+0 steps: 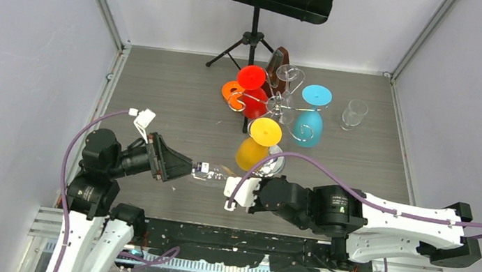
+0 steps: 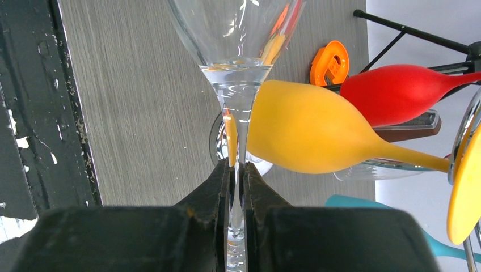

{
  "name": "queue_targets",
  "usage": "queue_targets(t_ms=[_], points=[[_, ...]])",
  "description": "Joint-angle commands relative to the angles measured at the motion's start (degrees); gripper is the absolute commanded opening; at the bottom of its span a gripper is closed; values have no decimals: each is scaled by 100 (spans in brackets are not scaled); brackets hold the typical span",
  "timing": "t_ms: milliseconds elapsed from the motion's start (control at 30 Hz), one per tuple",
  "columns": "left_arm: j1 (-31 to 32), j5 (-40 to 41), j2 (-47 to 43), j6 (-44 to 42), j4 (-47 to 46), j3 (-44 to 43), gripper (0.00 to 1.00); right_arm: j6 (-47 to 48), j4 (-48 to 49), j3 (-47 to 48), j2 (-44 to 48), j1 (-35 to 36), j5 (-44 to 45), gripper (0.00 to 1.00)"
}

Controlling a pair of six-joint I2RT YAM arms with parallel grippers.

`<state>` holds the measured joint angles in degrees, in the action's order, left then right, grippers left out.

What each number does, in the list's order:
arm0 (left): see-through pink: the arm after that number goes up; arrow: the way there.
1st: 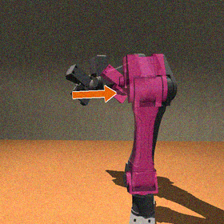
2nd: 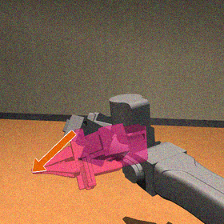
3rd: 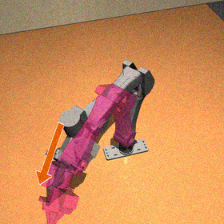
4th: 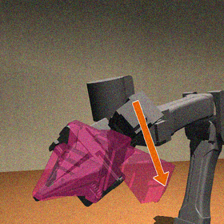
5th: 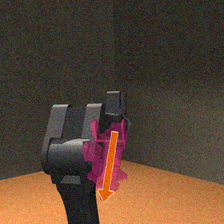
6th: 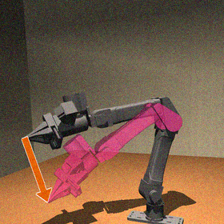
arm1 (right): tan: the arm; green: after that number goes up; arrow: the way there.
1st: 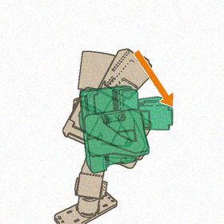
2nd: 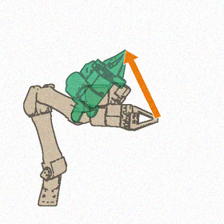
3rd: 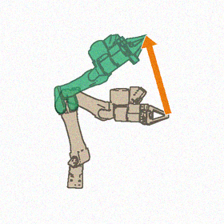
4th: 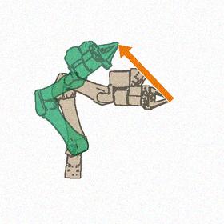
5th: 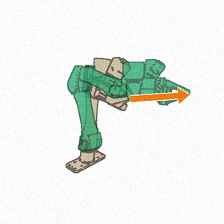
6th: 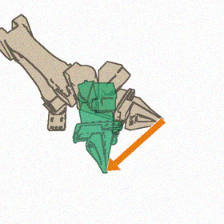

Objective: Take the wine glass off the wine glass rack
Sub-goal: Place the wine glass at the center of the board.

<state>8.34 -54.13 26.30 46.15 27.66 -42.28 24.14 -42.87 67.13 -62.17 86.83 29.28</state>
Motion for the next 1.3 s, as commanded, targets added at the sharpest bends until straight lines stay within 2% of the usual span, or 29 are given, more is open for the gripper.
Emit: queue_targets(t_ms=[0,667,767,867,1100,1167,1267], points=[[-43,-223,-115,34,-179,32,65,131,730,290,9,57,151,6],[-43,-469,-241,-335,481,-101,24,150,1128,305,-362,71,581,6],[-43,-535,-193,-533,673,-197,16,151,1151,316,-457,81,740,9],[-43,-479,-117,-825,993,-327,0,102,1172,327,-529,82,845,10],[-43,-266,-74,-1168,1377,-470,0,49,1348,224,-446,90,912,17],[-43,-167,-48,-1258,1509,-547,0,23,1386,189,-410,90,907,22],[-38,-45,-5,-1292,1568,-599,0,-15,1447,119,-382,89,880,37]])
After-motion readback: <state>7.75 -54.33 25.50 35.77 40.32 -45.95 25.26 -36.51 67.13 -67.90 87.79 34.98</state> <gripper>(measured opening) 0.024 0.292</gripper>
